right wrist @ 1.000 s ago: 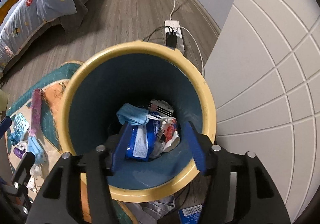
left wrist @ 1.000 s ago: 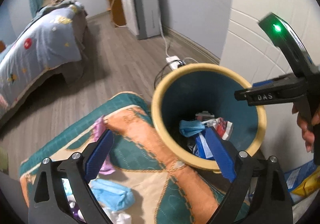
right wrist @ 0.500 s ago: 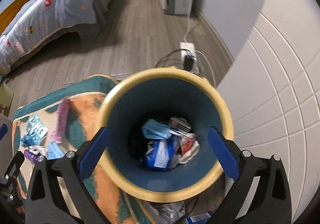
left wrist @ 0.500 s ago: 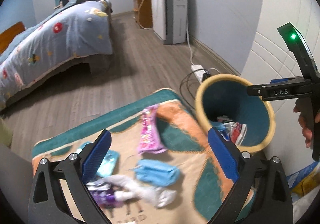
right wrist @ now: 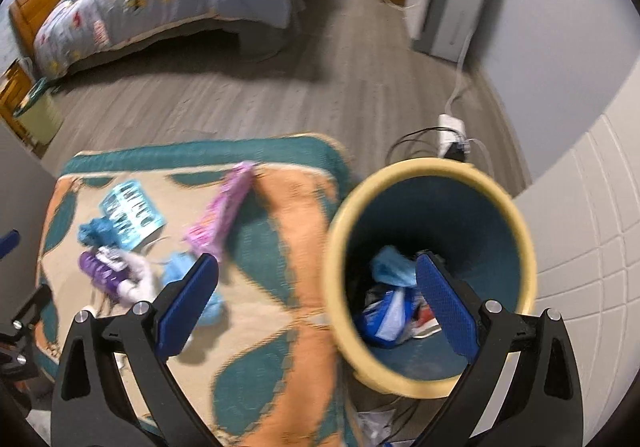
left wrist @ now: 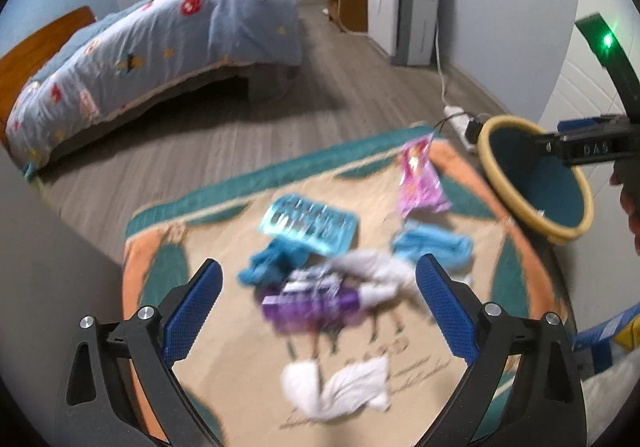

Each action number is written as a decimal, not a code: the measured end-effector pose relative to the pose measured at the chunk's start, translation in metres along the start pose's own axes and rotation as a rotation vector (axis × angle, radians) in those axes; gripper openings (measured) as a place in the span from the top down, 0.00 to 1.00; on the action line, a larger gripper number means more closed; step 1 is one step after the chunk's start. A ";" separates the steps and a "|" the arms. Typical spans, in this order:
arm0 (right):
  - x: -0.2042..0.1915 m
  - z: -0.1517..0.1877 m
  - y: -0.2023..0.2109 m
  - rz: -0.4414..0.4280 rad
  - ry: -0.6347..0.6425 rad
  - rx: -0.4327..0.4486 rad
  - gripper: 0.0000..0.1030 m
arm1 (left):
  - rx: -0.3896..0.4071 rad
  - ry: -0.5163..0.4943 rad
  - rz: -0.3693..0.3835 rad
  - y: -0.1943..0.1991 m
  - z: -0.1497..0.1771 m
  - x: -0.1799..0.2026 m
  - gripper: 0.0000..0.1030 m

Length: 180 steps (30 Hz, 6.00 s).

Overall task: Collect trash
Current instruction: 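Move both tools back over the trash on the mat, then grasp the white tissue with the left tool while the right tool grasps the blue mask, then carry the tissue and blue mask over the bin with both tools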

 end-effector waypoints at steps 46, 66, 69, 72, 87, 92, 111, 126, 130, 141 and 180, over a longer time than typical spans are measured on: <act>-0.142 0.038 -0.054 -0.077 0.269 -0.284 0.84 | -0.385 0.097 0.160 -0.050 0.107 -0.035 0.69; -0.122 0.002 0.011 -0.186 0.144 -0.124 0.94 | -0.121 0.015 0.117 0.005 0.039 -0.027 0.87; -0.115 -0.004 0.024 -0.204 0.113 -0.090 0.94 | -0.082 0.003 0.107 0.010 0.025 -0.025 0.87; -0.110 -0.009 0.033 -0.216 0.091 -0.065 0.94 | -0.042 0.002 0.102 0.019 0.016 -0.022 0.87; -0.072 -0.016 0.062 -0.245 0.038 0.027 0.94 | 0.046 -0.030 0.107 0.031 -0.021 0.007 0.87; -0.053 -0.017 0.062 -0.235 0.018 0.053 0.94 | 0.056 -0.044 0.113 0.027 -0.030 0.020 0.87; 0.031 -0.019 0.034 -0.215 -0.098 0.055 0.94 | 0.029 -0.136 0.150 -0.015 -0.056 0.082 0.87; 0.090 -0.011 0.015 -0.167 -0.187 0.049 0.94 | 0.035 -0.194 0.201 -0.043 -0.080 0.141 0.87; 0.110 -0.009 0.011 -0.140 -0.218 0.045 0.94 | 0.034 -0.212 0.204 -0.050 -0.083 0.154 0.87; 0.163 0.001 -0.001 -0.038 -0.302 0.036 0.94 | 0.038 -0.246 0.235 -0.070 -0.096 0.194 0.86; 0.204 0.042 -0.077 0.031 -0.434 -0.085 0.94 | -0.069 -0.350 0.312 -0.145 -0.078 0.266 0.85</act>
Point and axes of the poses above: each gripper's, at about its wrist camera, not at the fingertips, and y roughly against the way its jaws point, x to its right, z to its underside, the point moved 4 cm from there along -y, roughly the way its jaws point, and after that the axes turned 11 degrees about z, right-handed, at the moved point
